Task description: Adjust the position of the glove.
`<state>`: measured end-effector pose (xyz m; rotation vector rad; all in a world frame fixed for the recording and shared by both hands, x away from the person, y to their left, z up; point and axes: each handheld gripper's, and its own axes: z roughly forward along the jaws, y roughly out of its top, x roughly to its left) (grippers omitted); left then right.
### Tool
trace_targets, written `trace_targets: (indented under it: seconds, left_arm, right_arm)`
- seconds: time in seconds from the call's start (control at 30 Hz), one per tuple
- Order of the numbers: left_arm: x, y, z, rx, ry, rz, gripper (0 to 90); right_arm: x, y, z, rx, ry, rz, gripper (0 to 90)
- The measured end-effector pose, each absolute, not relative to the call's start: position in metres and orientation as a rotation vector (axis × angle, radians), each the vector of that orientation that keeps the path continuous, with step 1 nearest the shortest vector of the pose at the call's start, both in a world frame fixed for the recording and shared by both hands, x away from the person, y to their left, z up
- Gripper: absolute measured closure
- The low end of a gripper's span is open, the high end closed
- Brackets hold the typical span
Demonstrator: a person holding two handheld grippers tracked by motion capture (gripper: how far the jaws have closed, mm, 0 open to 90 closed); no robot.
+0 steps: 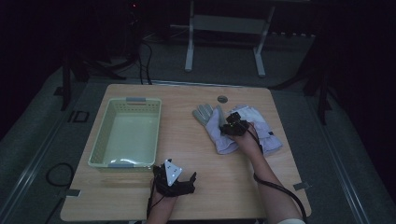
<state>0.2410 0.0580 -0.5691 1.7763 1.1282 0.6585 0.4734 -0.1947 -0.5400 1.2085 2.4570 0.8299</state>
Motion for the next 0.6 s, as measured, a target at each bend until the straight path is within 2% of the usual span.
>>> trace_targets:
  seconds: [0.17,0.37,0.4,0.6]
  left_arm:
    - [0.241,0.058,-0.569,1.776,1.132,0.654,0.0]
    - [0.241,0.059,-0.569,1.774,1.135,0.656,0.0]
    - [0.241,0.059,-0.569,1.775,1.135,0.657,0.0]
    - [0.241,0.058,-0.569,1.775,1.135,0.656,0.0]
  right_arm:
    - [0.466,-0.190,-0.538,1.290,2.380,0.856,86.3]
    - [0.452,-0.189,-0.522,1.430,2.259,0.990,87.1]
    - [0.442,-0.187,-0.510,1.469,2.202,1.051,87.1]
    - [0.416,-0.177,-0.488,1.526,2.111,1.117,87.2]
